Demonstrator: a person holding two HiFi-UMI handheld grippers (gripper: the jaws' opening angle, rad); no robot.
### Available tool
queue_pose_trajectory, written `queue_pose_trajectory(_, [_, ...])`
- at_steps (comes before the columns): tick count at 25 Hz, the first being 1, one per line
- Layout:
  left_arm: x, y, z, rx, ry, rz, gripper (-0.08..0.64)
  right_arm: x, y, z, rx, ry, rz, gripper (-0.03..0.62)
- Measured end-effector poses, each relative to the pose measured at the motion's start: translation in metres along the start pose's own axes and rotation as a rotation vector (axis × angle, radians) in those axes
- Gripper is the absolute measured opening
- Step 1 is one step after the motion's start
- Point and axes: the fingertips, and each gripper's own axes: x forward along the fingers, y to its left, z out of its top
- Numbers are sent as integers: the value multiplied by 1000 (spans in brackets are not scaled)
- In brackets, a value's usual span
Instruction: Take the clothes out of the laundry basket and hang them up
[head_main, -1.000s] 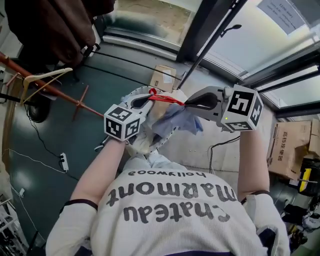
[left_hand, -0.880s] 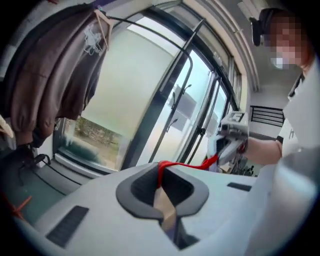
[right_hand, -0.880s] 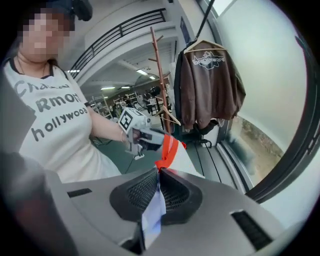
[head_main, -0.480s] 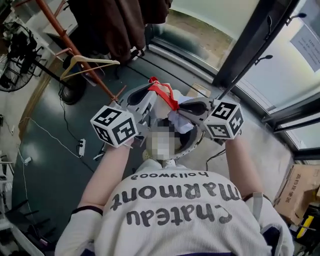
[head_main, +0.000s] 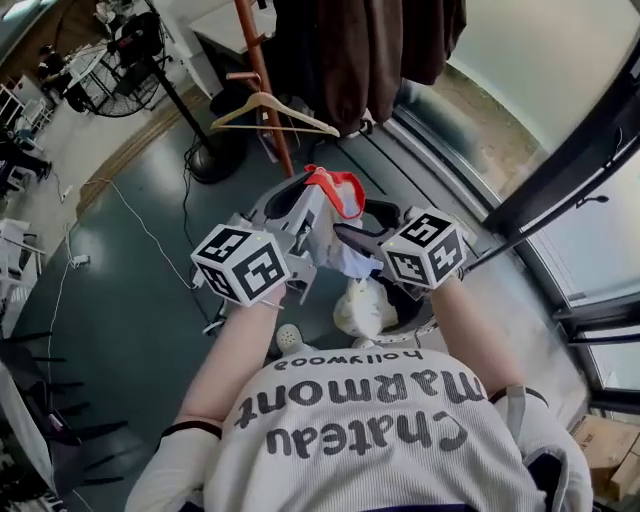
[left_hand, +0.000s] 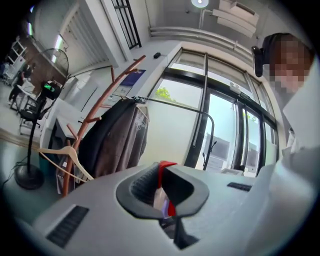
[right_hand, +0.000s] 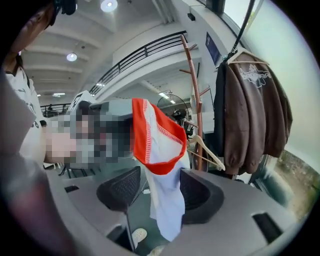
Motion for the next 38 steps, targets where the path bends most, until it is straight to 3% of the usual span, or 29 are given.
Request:
queue_pose_trajectory(2, [-19, 11, 14, 30, -18, 1, 17, 21, 8, 16, -6, -38, -17, 241])
queue_pose_trajectory(4, [-40, 28, 30, 74, -25, 24, 17, 35, 15, 36, -3, -80, -29, 97])
queue_pose_trajectory(8, [-82, 77, 69, 140, -52, 117, 17, 53, 28, 91, 137, -193, 38, 66])
queue_pose_trajectory(12, [-111, 120, 105, 149, -82, 132, 17, 76, 35, 151, 257, -321, 57, 48])
queue_pose_trajectory(19, [-126, 171, 145, 193, -76, 83, 17, 108, 38, 220, 148, -397, -98, 48])
queue_pose_trajectory(26, [-114, 200, 158, 203, -90, 45, 17, 122, 23, 235, 49, -410, -271, 48])
queue_pose_trajectory(33, [-67, 221, 141, 148, -36, 8, 18, 125, -32, 243, 79, -416, -355, 48])
queue_pose_trajectory(38, [-29, 231, 155, 206, -28, -10, 17, 129, -82, 263, 82, -470, -373, 48])
